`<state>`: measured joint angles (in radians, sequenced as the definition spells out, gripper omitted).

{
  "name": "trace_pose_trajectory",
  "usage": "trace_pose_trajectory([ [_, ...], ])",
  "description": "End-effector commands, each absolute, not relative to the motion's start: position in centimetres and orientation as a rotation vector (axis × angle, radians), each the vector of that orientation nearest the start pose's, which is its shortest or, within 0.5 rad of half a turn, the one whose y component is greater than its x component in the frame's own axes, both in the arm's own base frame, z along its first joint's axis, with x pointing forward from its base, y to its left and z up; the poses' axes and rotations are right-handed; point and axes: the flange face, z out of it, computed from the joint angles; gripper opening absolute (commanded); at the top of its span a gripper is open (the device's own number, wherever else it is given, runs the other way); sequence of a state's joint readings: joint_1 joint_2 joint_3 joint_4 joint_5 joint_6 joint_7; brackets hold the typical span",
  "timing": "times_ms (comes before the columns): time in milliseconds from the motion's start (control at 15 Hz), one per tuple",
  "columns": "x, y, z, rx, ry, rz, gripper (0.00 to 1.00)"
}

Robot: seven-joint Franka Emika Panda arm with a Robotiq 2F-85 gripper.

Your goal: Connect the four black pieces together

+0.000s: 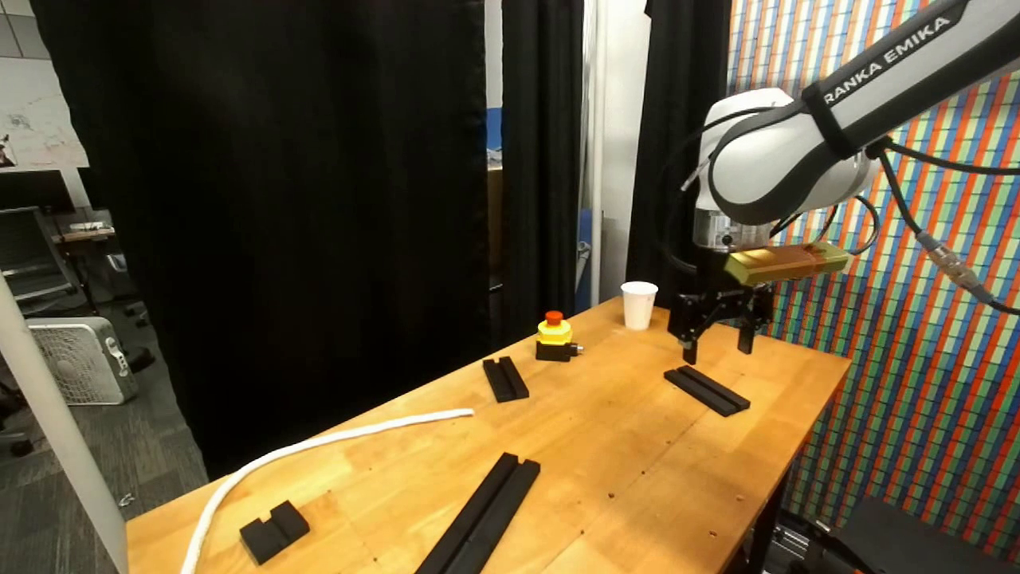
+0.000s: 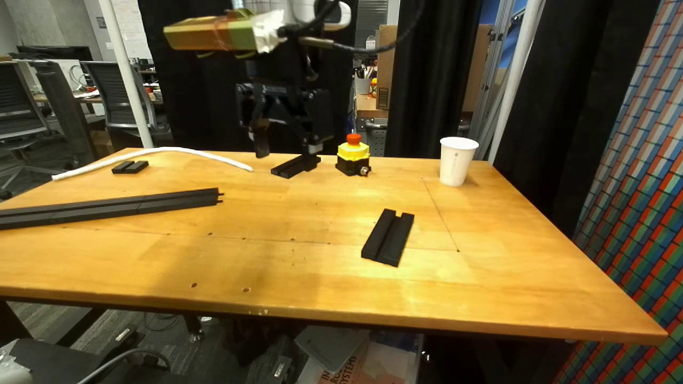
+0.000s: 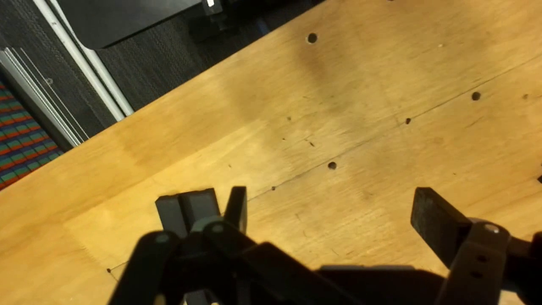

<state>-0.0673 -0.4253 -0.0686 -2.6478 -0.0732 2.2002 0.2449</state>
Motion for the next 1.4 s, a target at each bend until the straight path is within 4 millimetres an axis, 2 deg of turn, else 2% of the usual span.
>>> trace_pose_trajectory([
  [0,38.5,-9.7,35.0,-3.122,0.404,0.025,1.00],
  [200,39.8,-12.0,32.5,-3.126,0.329,0.079,1.00],
  [467,42.1,-13.9,29.9,-3.142,0.291,0.135,1.00],
  [800,44.2,-16.3,27.9,-3.152,0.313,0.161,1.00],
  [1333,46.1,-19.9,25.1,-3.162,0.389,0.101,1.00],
])
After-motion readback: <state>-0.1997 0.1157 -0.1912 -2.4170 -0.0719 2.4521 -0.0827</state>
